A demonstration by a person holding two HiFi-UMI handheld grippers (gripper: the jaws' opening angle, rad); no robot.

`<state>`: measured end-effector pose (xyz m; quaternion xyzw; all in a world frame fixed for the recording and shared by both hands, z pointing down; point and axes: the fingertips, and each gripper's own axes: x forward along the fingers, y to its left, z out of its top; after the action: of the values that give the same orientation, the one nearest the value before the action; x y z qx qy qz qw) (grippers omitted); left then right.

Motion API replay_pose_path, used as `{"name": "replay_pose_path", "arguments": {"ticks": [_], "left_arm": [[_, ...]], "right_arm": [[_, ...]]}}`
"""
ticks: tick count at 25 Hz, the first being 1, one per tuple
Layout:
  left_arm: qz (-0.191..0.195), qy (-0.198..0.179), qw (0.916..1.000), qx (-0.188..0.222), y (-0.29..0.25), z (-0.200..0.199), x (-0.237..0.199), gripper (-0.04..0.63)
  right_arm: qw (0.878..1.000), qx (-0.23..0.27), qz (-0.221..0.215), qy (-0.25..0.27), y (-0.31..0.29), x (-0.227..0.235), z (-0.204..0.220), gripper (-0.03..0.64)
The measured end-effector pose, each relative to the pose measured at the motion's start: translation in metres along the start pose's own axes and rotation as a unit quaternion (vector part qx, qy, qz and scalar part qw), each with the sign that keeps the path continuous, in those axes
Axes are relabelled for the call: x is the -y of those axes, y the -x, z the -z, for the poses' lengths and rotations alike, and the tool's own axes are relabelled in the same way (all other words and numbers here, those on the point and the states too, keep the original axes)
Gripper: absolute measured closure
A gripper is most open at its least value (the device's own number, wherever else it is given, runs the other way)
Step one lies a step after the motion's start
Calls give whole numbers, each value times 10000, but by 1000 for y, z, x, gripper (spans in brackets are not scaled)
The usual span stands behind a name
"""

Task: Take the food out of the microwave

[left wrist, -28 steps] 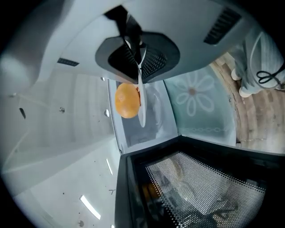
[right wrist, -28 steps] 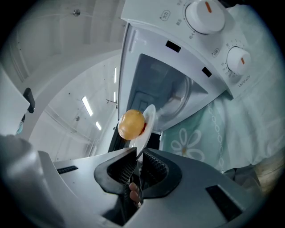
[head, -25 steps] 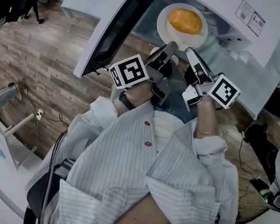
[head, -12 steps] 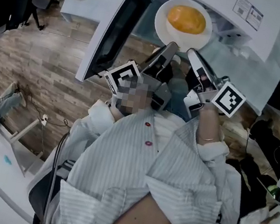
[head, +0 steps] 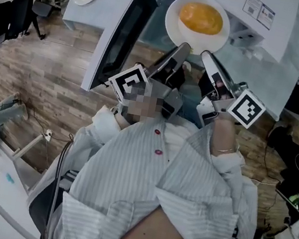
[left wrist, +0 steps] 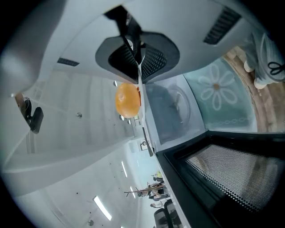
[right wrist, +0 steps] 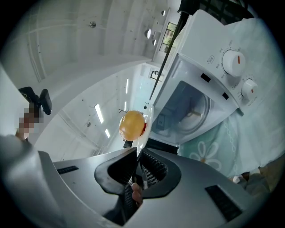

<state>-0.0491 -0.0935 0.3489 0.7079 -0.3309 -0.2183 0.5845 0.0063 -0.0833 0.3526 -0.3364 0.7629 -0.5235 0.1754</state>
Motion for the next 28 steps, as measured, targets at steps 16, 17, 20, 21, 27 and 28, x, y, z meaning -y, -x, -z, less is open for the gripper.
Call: {"name": "replay_pose_path", "arguments": {"ticks": [16,17,20,21,27,28], "left_arm": [[265,-196,9988,-349,-39,-15,17,566],[282,-205,9987,-359,-41,-16,18,566],[317,-204,9986,-377,-44,-18,21,566],[324,-212,9985,-384,-45,-19,21,566],[328,-229,9984,-406,-58,-21,19,566],[335,-222,9984,-401,-60,-21,19,566]], "right_arm": [[9983,574,-37,-49,-6,-2,-40,565],[9982,593,-47,-55,-7,-2,-43,565],[9980,632,-55,-49,-9,-4,-47,565],[9979,637,-51,-45,-9,-5,-47,565],[9979,634,-57,-73,-12,4,-58,565],[9980,628,-65,-84,-12,5,-59,566]]}}
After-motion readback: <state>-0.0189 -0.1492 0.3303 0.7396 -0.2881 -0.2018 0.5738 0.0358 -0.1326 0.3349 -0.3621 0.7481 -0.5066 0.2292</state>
